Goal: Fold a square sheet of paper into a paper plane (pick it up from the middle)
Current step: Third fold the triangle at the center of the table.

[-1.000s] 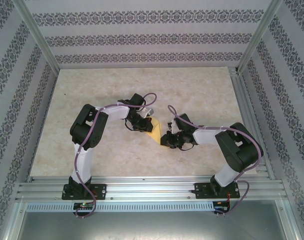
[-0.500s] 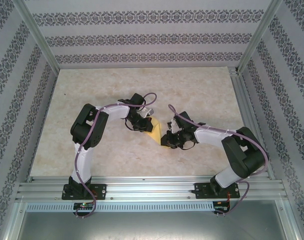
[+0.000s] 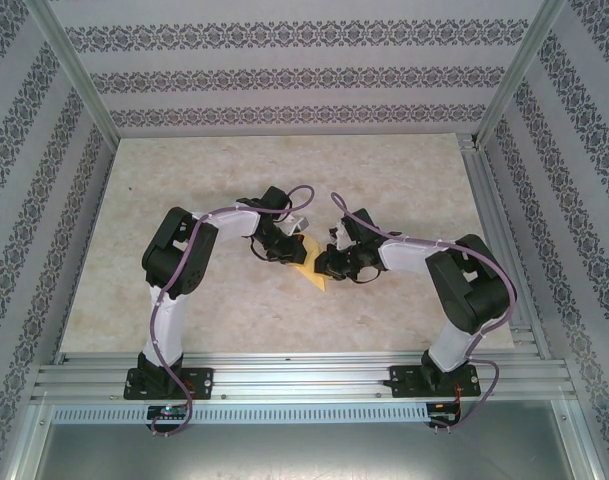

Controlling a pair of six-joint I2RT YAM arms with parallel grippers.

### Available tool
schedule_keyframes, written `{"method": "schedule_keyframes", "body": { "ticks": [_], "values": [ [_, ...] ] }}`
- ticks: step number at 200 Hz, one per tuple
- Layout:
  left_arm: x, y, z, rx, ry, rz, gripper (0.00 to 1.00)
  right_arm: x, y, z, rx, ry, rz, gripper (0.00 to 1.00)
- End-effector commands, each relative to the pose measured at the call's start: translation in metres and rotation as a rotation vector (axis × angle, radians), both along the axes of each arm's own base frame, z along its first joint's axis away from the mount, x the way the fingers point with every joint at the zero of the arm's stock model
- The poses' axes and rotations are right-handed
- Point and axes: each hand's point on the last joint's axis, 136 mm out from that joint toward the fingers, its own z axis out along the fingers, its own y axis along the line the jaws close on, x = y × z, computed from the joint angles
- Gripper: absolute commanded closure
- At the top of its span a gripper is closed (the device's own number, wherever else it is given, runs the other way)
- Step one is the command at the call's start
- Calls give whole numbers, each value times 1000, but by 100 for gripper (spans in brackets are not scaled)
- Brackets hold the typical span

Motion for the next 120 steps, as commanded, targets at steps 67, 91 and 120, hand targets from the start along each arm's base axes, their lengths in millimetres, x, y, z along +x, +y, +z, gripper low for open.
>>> {"method": "schedule_keyframes", "body": {
  "ticks": [67, 91, 120],
  "values": [
    [-6, 18, -37, 107, 35, -15, 98, 2, -16, -27, -65, 40, -40, 86],
    [-6, 18, -37, 107, 37, -15, 98, 18, -6, 11, 18, -31, -36, 85],
    [-5, 17, -37, 106, 36, -14, 98, 35, 4, 36, 60, -84, -24, 84]
  ]
}}
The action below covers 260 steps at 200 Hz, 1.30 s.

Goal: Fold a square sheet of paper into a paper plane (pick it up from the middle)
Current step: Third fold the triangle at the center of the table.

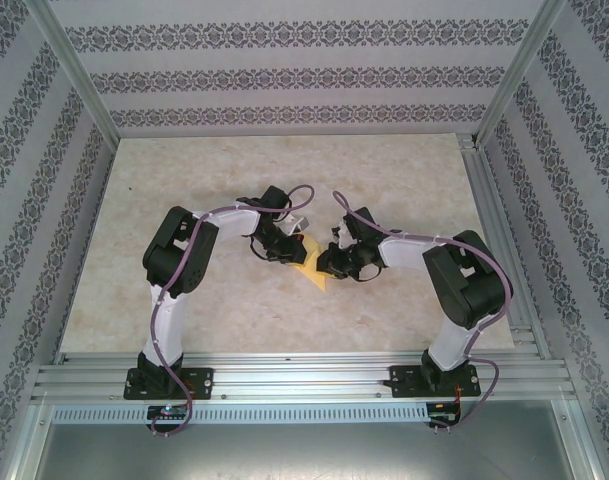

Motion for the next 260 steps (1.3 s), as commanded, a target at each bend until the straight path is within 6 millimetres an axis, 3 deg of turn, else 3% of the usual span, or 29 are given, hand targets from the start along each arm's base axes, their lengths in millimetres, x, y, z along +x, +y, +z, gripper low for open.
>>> {"method": "schedule_keyframes", "body": {
  "ticks": [1, 49, 126, 144, 178, 194, 260],
  "values": [
    [-5, 17, -37, 117, 29, -4, 98, 23, 10, 34, 60, -89, 7, 84],
    [-4, 17, -36, 113, 29, -4, 98, 35, 9, 14, 36, -58, -6, 85],
    [-9, 18, -39, 120, 37, -11, 98, 24, -13, -39, -66, 28, -20, 85],
    [-9, 19, -41, 124, 41, -7, 98, 25, -9, -32, -28, 27, -19, 85],
    [-8, 19, -40, 123, 40, -8, 98, 44, 2, 22, 85, -68, -22, 84],
    [-8, 19, -39, 124, 40, -10, 98, 51, 2, 35, 104, -95, -26, 84],
    [-7, 18, -38, 121, 40, -8, 98, 59, 4, 16, 118, -55, -28, 85]
  ]
}}
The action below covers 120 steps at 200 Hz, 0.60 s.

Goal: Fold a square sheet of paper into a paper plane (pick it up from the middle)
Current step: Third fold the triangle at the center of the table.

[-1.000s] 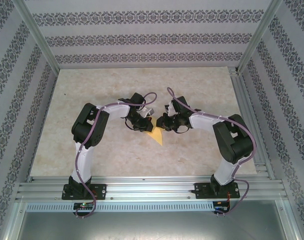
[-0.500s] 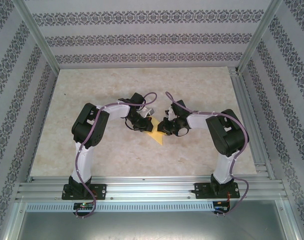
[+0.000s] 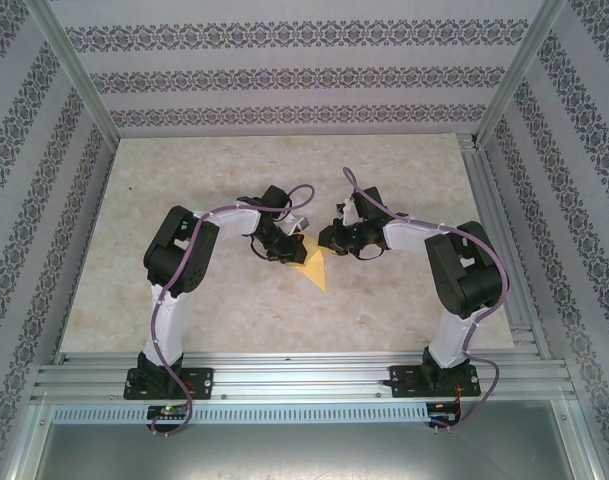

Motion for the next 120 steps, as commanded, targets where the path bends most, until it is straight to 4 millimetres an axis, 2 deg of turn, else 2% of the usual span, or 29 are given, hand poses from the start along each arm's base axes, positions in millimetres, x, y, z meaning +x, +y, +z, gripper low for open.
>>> {"method": "schedule_keyframes", "body": {
  "ticks": [1, 28, 59, 74, 88, 120],
  "values": [
    [-7, 18, -38, 120, 33, -5, 98, 5, 6, -7, 28, 14, 9, 85],
    [-8, 19, -39, 122, 35, -7, 98, 4, 3, -24, -2, 41, 8, 85],
    [-10, 20, -41, 125, 40, -8, 98, 0, -12, -50, -109, 78, -8, 85],
    [-10, 20, -41, 126, 41, -8, 98, -3, -16, -57, -141, 99, -2, 85],
    [-10, 20, -41, 126, 40, -8, 98, -2, -11, -47, -110, 84, 5, 85],
    [-11, 20, -41, 127, 41, -9, 99, 13, -3, 1, -26, -6, 1, 85]
  ]
}}
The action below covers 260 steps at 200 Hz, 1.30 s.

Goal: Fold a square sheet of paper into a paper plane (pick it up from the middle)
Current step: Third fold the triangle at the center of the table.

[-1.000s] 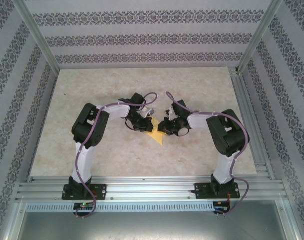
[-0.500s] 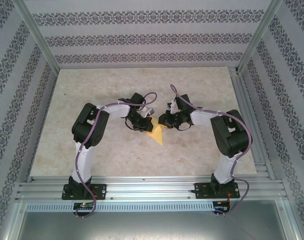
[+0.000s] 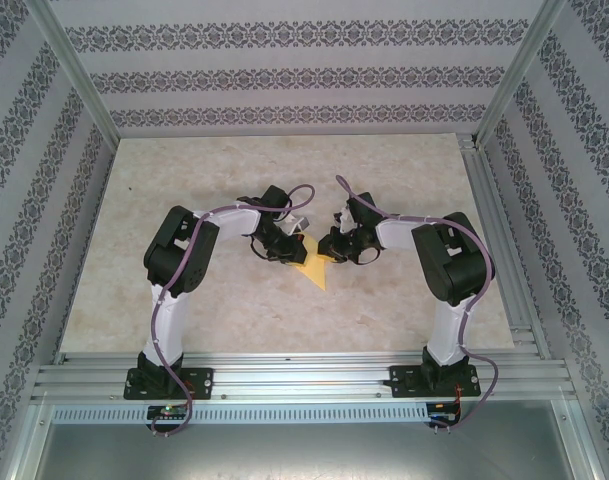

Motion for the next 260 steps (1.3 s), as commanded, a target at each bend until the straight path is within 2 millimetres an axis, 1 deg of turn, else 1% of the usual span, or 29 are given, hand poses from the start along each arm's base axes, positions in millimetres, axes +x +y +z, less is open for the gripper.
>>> {"method": "schedule_keyframes", "body": {
  "ticks": [1, 14, 31, 103, 139, 153, 164, 179, 208, 226, 241, 260],
  "values": [
    [-10, 20, -41, 127, 39, -8, 98, 18, 1, 40, 40, -94, -8, 85],
    [-10, 20, -40, 127, 38, -7, 99, 22, 4, 51, 58, -112, -5, 85],
    [-9, 20, -39, 126, 37, -6, 98, 24, 3, 54, 43, -120, -7, 85],
    [-10, 20, -40, 127, 39, -7, 98, 22, 1, 20, -5, -56, -7, 86],
    [-12, 21, -41, 126, 44, -10, 99, 23, -10, -5, -111, -22, 2, 85],
    [-12, 21, -42, 128, 41, -11, 98, 21, -14, -11, -142, -4, 1, 85],
    [-12, 21, -42, 130, 44, -10, 98, 21, -17, -12, -167, 0, 8, 85],
    [-12, 22, -43, 130, 45, -9, 99, 23, -15, -5, -158, -10, 12, 85],
    [-13, 21, -42, 131, 45, -9, 98, 32, -5, 28, -75, -67, 10, 85],
    [-12, 22, -42, 130, 44, -10, 98, 36, 1, 42, -23, -88, 7, 85],
    [-12, 22, -41, 130, 44, -8, 99, 36, 4, 43, -7, -86, 5, 85],
    [-11, 21, -40, 127, 41, -8, 99, 35, 3, 33, -15, -68, 1, 85]
  ]
}}
